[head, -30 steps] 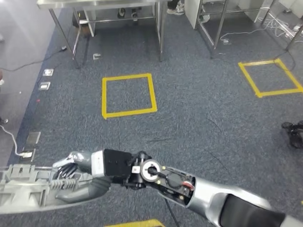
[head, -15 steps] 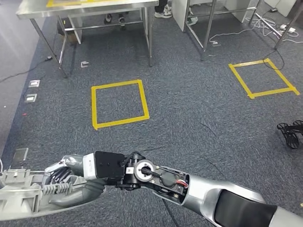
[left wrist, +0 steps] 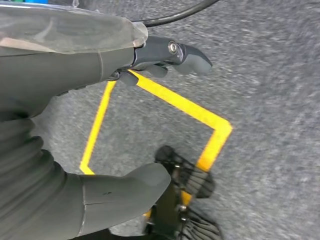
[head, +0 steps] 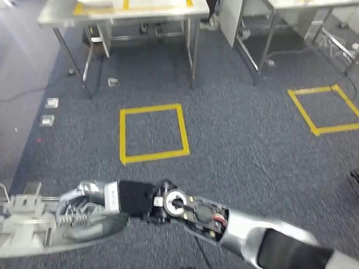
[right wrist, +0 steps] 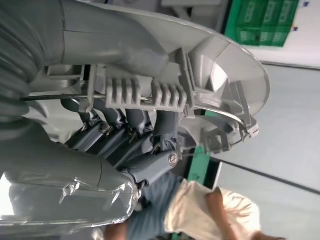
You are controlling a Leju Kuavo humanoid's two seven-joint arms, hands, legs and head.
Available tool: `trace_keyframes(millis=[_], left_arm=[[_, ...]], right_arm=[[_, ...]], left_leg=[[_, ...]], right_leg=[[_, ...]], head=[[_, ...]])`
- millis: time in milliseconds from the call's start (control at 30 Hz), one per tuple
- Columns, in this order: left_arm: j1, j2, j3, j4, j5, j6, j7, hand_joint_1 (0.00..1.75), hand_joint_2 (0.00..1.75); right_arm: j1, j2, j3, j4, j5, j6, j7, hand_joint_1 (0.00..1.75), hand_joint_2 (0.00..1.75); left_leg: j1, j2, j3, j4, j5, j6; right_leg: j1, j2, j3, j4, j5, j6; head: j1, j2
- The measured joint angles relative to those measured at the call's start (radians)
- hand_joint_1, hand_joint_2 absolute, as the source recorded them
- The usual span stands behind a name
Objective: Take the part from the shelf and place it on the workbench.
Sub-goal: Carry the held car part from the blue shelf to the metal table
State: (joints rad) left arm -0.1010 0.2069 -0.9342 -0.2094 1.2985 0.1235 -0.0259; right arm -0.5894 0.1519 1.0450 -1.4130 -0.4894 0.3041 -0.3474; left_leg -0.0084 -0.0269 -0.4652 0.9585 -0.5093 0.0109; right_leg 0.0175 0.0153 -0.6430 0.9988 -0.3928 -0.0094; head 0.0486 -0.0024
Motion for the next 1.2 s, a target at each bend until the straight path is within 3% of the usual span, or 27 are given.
trace_keyframes(millis=[33, 100, 167, 200, 267, 300, 333, 367, 433, 500, 533, 600, 633, 700, 767, 833, 867, 900, 967, 1000, 1033, 1133, 1200], left_arm=[[-0.002, -0.001, 0.0, 0.0, 0.0, 0.0, 0.0, 0.0, 1.75], [-0.003, 0.0, 0.0, 0.0, 0.0, 0.0, 0.0, 0.0, 1.75], [-0.004, -0.001, 0.0, 0.0, 0.0, 0.0, 0.0, 0.0, 1.75], [-0.005, -0.002, 0.0, 0.0, 0.0, 0.0, 0.0, 0.0, 1.75], [-0.004, -0.001, 0.0, 0.0, 0.0, 0.001, 0.0, 0.0, 1.75], [-0.002, -0.001, 0.0, 0.0, 0.0, 0.001, 0.0, 0.0, 1.75], [0.0, 0.0, 0.0, 0.0, 0.0, 0.002, 0.0, 0.0, 1.75], [0.001, 0.001, 0.0, 0.0, 0.0, 0.002, 0.0, 0.0, 1.75], [0.002, 0.002, 0.0, 0.0, 0.0, 0.003, 0.0, 0.0, 1.75], [0.002, 0.002, 0.0, 0.0, 0.0, 0.003, 0.0, 0.0, 1.75], [0.002, 0.001, 0.0, 0.0, 0.0, 0.003, 0.001, 0.0, 1.75], [0.0, 0.0, 0.0, 0.0, 0.0, 0.003, 0.002, 0.0, 1.75], [0.0, -0.001, 0.0, 0.0, 0.0, 0.003, 0.003, 0.0, 1.75], [0.0, -0.001, 0.0, 0.0, 0.0, 0.003, 0.003, 0.0, 1.75], [0.0, 0.0, 0.0, 0.0, -0.003, 0.004, 0.002, 0.0, 1.75], [0.001, 0.0, 0.0, 0.0, -0.006, 0.004, 0.001, 0.0, 1.75], [0.001, 0.0, 0.0, 0.0, -0.007, 0.004, 0.001, 0.0, 1.75], [0.001, 0.0, 0.0, 0.0, -0.009, 0.004, 0.0, 0.0, 1.75], [0.002, -0.003, 0.0, 0.0, -0.01, 0.004, 0.0, 0.0, 1.75], [0.0, -0.003, 0.0, 0.0, -0.011, 0.004, 0.0, 0.0, 1.75], [-0.002, -0.003, 0.0, 0.0, -0.011, 0.004, 0.0, 0.0, 1.75], [-0.006, -0.001, 0.0, 0.0, -0.01, 0.005, -0.001, 0.0, 1.75], [-0.007, -0.002, 0.0, 0.0, -0.01, 0.005, -0.001, 0.0, 1.75]], right_arm=[[0.0, 0.0, 0.0, 0.0, 0.002, -0.001, 0.0, 1.69, 1.75], [-0.003, 0.002, 0.0, -0.002, 0.004, -0.001, 0.001, 1.69, 1.75], [-0.005, 0.003, 0.0, -0.003, 0.005, -0.001, 0.002, 1.69, 1.75], [-0.005, 0.003, 0.0, -0.003, 0.005, -0.002, 0.003, 1.69, 1.75], [-0.004, 0.003, 0.0, -0.003, 0.005, -0.003, 0.004, 1.69, 1.75], [-0.004, 0.003, 0.0, -0.003, 0.004, -0.003, 0.005, 1.69, 1.75], [-0.004, 0.003, 0.0, -0.003, 0.001, -0.004, 0.006, 1.69, 1.75], [-0.004, 0.003, 0.0, -0.003, -0.003, -0.003, 0.007, 1.69, 1.75], [-0.003, 0.003, 0.0, -0.002, -0.011, -0.001, 0.008, 1.69, 1.75], [-0.003, 0.003, 0.0, -0.002, -0.015, 0.001, 0.008, 1.69, 1.75], [-0.003, 0.003, 0.0, -0.002, -0.017, 0.001, 0.008, 1.69, 1.75], [-0.003, 0.003, 0.0, -0.003, -0.021, 0.001, 0.009, 1.69, 1.75], [-0.003, 0.003, 0.0, -0.003, -0.022, 0.001, 0.009, 1.69, 1.75], [-0.003, 0.003, 0.0, -0.003, -0.024, -0.002, 0.009, 1.69, 1.75], [-0.003, 0.002, -0.001, -0.003, -0.025, -0.012, 0.008, 1.69, 1.75], [-0.001, 0.0, -0.004, -0.002, -0.026, -0.026, 0.009, 1.69, 1.75], [0.0, -0.001, -0.005, -0.002, -0.026, -0.032, 0.009, 1.69, 1.75], [0.001, -0.002, -0.007, -0.002, -0.027, -0.037, 0.009, 1.69, 1.75], [0.003, -0.005, -0.01, -0.001, -0.03, -0.043, 0.01, 1.69, 1.75], [0.004, -0.006, -0.011, -0.001, -0.032, -0.044, 0.01, 1.69, 1.75], [0.005, -0.007, -0.012, 0.0, -0.035, -0.045, 0.011, 1.69, 1.75], [0.005, -0.006, -0.015, 0.0, -0.041, -0.045, 0.013, 1.69, 1.75], [0.002, -0.006, -0.016, 0.001, -0.044, -0.044, 0.014, 1.69, 1.75]], left_leg=[[0.0, -0.002, 0.007, 0.004, -0.002, -0.006], [0.003, -0.001, -0.006, 0.039, 0.011, -0.015], [0.005, 0.006, -0.071, 0.144, 0.022, -0.027], [0.008, 0.01, -0.118, 0.208, 0.011, -0.034], [0.017, 0.015, -0.205, 0.295, -0.049, -0.048], [0.021, 0.017, -0.232, 0.302, -0.077, -0.053], [0.026, 0.019, -0.243, 0.279, -0.085, -0.057], [0.031, 0.021, -0.241, 0.229, -0.065, -0.062], [0.04, 0.032, -0.22, 0.088, 0.055, -0.071], [0.04, 0.047, -0.205, 0.006, 0.153, -0.065], [0.04, 0.051, -0.203, -0.004, 0.164, -0.056], [0.04, 0.046, -0.189, 0.002, 0.153, -0.033], [0.04, 0.043, -0.179, 0.002, 0.145, -0.024], [0.036, 0.038, -0.156, 0.002, 0.126, -0.01], [0.029, 0.034, -0.129, 0.001, 0.102, -0.001], [0.02, 0.028, -0.094, 0.001, 0.075, 0.004], [0.016, 0.025, -0.073, 0.001, 0.059, 0.006], [0.011, 0.022, -0.051, 0.001, 0.043, 0.007], [0.005, 0.019, -0.014, 0.0, 0.013, 0.007], [0.004, 0.018, -0.003, -0.002, 0.001, 0.004], [0.005, 0.017, 0.004, -0.004, -0.006, 0.0], [0.009, 0.017, -0.003, 0.031, 0.004, -0.013], [0.012, 0.018, -0.058, 0.125, 0.012, -0.023]], right_leg=[[0.003, 0.001, 0.007, -0.011, 0.011, -0.005], [0.0, -0.002, 0.036, -0.029, 0.004, -0.012], [-0.008, -0.003, 0.066, -0.048, -0.004, -0.018], [-0.01, -0.004, 0.078, -0.053, -0.012, -0.019], [-0.016, -0.004, 0.104, -0.056, -0.034, -0.017], [-0.02, -0.003, 0.119, -0.056, -0.047, -0.014], [-0.024, -0.002, 0.136, -0.056, -0.061, -0.01], [-0.028, -0.001, 0.155, -0.056, -0.075, -0.005], [-0.033, -0.003, 0.187, -0.053, -0.107, 0.008], [-0.031, -0.005, 0.203, -0.055, -0.14, 0.023], [-0.028, -0.005, 0.213, -0.05, -0.148, 0.03], [-0.029, -0.008, 0.218, -0.027, -0.147, 0.043], [-0.029, -0.009, 0.206, 0.01, -0.143, 0.047], [-0.03, -0.011, 0.141, 0.121, -0.163, 0.049], [-0.027, -0.011, 0.054, 0.234, -0.227, 0.047], [-0.024, -0.01, -0.001, 0.26, -0.286, 0.042], [-0.021, -0.01, -0.01, 0.231, -0.285, 0.037], [-0.017, -0.01, -0.01, 0.18, -0.254, 0.029], [-0.006, -0.007, -0.004, 0.059, -0.105, 0.005], [0.0, -0.005, 0.002, 0.019, -0.043, -0.005], [0.004, -0.002, 0.007, -0.005, -0.001, -0.011], [0.006, 0.004, 0.044, -0.031, -0.005, -0.021], [-0.001, 0.006, 0.077, -0.05, -0.015, -0.028]], head=[[-0.003, 0.0], [0.0, 0.0], [-0.004, 0.0], [-0.007, 0.0], [-0.011, 0.0], [-0.013, 0.0], [-0.015, 0.0], [-0.017, 0.0], [-0.024, 0.0], [-0.033, 0.0], [-0.035, 0.0], [-0.028, 0.0], [-0.023, 0.0], [-0.012, 0.0], [-0.001, 0.0], [0.007, 0.0], [0.01, 0.0], [0.012, 0.0], [0.012, 0.0], [0.008, 0.0], [0.004, 0.0], [0.002, 0.0], [-0.001, 0.0]])
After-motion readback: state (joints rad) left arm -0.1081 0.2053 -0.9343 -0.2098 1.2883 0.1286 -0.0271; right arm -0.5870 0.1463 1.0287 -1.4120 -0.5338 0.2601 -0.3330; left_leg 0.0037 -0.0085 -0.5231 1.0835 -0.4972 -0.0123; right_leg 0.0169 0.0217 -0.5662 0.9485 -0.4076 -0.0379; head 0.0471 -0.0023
